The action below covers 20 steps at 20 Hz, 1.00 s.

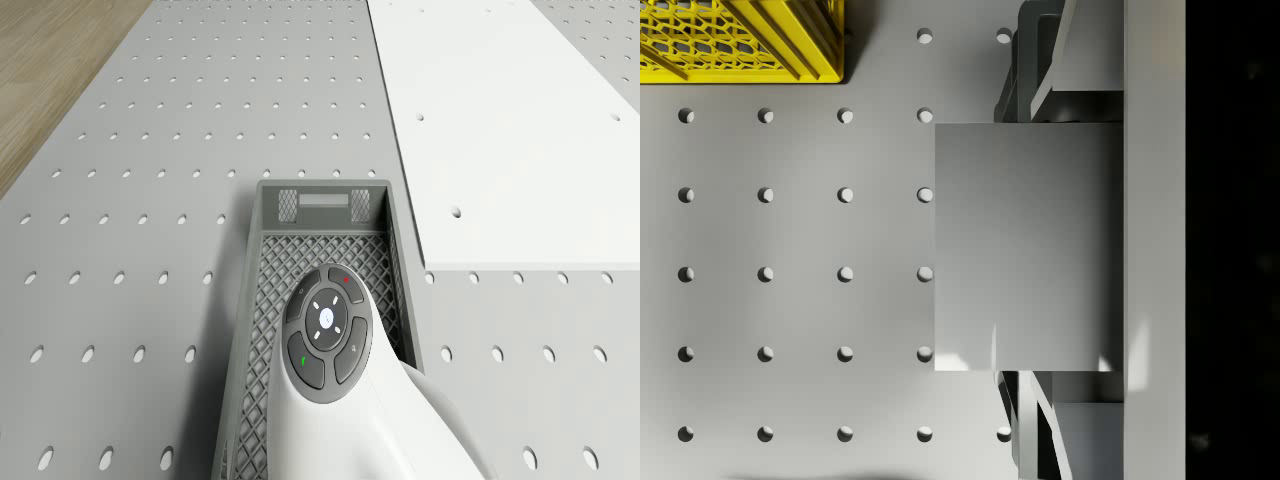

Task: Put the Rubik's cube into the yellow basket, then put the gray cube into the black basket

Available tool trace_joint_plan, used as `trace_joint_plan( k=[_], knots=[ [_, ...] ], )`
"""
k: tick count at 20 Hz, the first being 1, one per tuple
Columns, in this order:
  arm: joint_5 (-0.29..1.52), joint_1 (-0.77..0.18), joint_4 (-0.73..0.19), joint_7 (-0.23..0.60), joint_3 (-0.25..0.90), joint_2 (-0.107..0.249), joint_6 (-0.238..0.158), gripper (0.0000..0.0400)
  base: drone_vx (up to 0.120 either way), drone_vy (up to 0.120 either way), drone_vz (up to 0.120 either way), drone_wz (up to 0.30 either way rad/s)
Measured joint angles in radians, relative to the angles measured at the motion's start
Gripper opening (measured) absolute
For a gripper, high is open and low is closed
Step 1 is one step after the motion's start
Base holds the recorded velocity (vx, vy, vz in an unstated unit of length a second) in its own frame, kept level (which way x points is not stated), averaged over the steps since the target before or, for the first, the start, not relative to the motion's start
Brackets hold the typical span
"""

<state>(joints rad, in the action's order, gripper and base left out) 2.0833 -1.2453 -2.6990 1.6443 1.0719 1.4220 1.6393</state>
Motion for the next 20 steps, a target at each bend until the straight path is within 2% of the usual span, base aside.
trace_joint_plan(
  k=[1,18,20],
  knots=[
    [0.000,0.000,0.000,0.000,0.000,0.000,0.000,0.0250,0.120,0.000,0.120,0.000],
    [0.003,0.002,0.000,-0.002,-0.001,-0.004,-0.003,0.0250,0.120,0.000,0.000,0.000],
    [0.012,0.000,0.006,-0.002,-0.011,-0.005,0.002,0.0250,0.020,0.000,0.000,0.000]
  ],
)
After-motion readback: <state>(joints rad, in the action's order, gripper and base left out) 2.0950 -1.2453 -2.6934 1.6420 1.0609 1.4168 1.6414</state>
